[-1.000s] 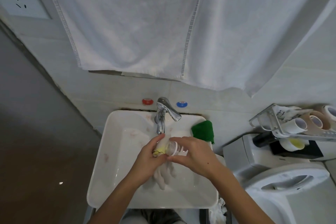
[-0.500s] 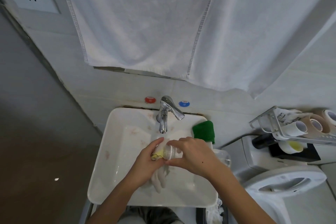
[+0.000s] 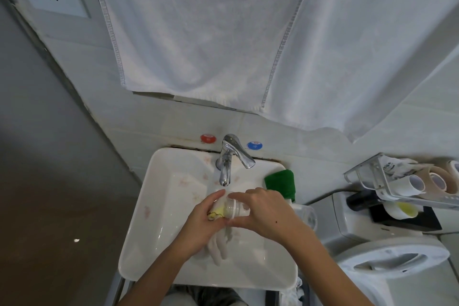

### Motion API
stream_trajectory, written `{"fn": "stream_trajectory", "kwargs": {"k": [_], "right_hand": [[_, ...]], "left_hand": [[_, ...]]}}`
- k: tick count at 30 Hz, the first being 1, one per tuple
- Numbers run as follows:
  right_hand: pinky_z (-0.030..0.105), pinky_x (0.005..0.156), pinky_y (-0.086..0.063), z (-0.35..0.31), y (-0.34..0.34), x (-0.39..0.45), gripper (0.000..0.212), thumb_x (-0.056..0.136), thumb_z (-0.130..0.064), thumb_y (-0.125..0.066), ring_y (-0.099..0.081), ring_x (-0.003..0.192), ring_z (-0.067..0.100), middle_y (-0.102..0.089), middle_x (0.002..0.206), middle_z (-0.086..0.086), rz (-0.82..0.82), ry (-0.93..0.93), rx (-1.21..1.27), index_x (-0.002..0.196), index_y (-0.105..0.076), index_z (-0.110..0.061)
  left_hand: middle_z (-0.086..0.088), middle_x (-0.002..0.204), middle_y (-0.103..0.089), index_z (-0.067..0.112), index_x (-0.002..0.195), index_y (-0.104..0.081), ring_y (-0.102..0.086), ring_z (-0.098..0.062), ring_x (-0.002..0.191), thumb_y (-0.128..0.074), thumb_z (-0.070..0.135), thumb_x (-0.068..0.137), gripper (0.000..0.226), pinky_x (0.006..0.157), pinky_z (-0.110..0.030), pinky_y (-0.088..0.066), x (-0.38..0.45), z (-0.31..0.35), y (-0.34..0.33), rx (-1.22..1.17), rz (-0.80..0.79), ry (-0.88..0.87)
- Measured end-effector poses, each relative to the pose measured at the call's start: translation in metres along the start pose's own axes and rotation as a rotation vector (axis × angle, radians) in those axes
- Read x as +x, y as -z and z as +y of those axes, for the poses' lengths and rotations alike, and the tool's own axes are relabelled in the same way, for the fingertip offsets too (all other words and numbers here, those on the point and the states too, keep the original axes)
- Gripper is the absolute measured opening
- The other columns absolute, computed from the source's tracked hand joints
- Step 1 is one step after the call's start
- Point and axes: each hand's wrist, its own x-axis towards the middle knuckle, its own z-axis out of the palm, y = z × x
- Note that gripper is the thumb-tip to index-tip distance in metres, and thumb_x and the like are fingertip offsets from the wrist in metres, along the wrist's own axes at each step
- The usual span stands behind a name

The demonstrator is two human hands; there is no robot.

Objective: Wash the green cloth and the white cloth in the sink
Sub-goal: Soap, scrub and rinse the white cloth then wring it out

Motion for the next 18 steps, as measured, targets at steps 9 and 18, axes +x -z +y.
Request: {"fn": "stream_trajectory", "kwargs": {"k": [9,18], "right_hand": [[0.028,0.068,-0.036,0.006,0.009,0.003,0.065,0.086,-0.069,-0.049,-0.06,0.09,0.017,-0.067,0.101,-0.001,-0.007,0.014,-0.043,0.141,-0.046,-0.035],[0.033,0.072,-0.046,0.018,0.006,0.003,0.067,0.083,-0.071,-0.051,-0.06,0.086,0.017,-0.067,0.094,-0.002,0.026,0.013,0.008,0.14,-0.045,-0.038]], "left_hand": [[0.01,0.118,-0.059,0.026,0.13,-0.048,-0.059,0.01,0.093,-0.067,0.001,0.084,0.056,0.074,-0.01,-0.047,0.008,0.007,-0.005,-0.029,-0.005,-0.005],[0.006,0.122,-0.06,0.021,0.131,-0.051,-0.06,0.006,0.098,-0.064,-0.006,0.082,0.058,0.076,-0.011,-0.047,0.015,0.006,-0.011,-0.064,-0.006,-0.011]]}}
